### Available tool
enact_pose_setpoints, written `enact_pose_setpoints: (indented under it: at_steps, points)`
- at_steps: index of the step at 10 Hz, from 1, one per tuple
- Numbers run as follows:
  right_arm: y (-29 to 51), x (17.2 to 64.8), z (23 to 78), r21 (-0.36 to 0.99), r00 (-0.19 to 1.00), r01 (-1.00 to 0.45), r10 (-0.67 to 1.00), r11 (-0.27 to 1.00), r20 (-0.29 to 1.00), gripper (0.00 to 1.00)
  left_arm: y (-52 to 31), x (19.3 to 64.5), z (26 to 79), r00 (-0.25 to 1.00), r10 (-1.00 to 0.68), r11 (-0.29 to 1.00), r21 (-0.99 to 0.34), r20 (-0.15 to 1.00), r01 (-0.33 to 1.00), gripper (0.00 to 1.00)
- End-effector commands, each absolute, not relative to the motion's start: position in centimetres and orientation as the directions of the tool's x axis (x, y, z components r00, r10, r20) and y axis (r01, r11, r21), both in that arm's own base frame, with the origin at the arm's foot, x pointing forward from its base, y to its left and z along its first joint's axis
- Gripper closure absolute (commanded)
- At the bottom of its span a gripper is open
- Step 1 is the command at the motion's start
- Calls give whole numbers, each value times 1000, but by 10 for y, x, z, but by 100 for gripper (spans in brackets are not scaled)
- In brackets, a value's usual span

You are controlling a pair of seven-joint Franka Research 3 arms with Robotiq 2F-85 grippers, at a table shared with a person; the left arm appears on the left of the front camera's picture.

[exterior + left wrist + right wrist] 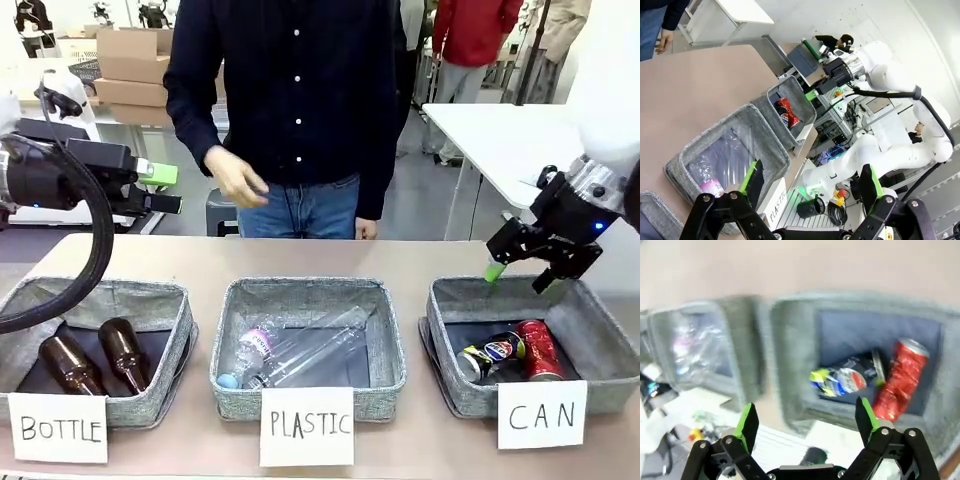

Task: Sort the can waste into the basket.
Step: Pick up the can waste from the table and place it in the right Fabric basket.

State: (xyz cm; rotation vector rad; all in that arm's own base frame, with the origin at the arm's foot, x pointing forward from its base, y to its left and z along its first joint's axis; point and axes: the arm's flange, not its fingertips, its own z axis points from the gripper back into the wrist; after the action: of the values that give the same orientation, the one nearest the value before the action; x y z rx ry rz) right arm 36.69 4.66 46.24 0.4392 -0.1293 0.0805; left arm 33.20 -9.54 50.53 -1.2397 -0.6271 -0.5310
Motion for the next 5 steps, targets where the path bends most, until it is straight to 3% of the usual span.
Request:
enact_pose_setpoints:
  at_steps: [1, 2, 3, 4, 5]
  points:
    - [33, 365, 483, 866, 956, -293, 148, 406, 254, 0, -96, 331, 506, 714, -17, 242, -690, 700, 682, 0]
    - [18, 369, 492, 976, 976, -216, 30, 27, 215, 0, -96, 331, 506, 714, -17, 242, -690, 700, 682, 0]
    - [11, 376, 491, 978, 993, -117, 11, -173, 121, 0, -96, 331, 506, 714, -17, 242, -690, 700, 682, 0]
    - [10, 386, 487, 971, 996, -85, 18, -225, 92, 0, -96, 331, 506, 714, -17, 242, -690, 700, 682, 0]
    - [22, 364, 500, 778, 972, -197, 14, 597, 236, 0, -96, 331, 506, 714, -17, 242, -690, 700, 682, 0]
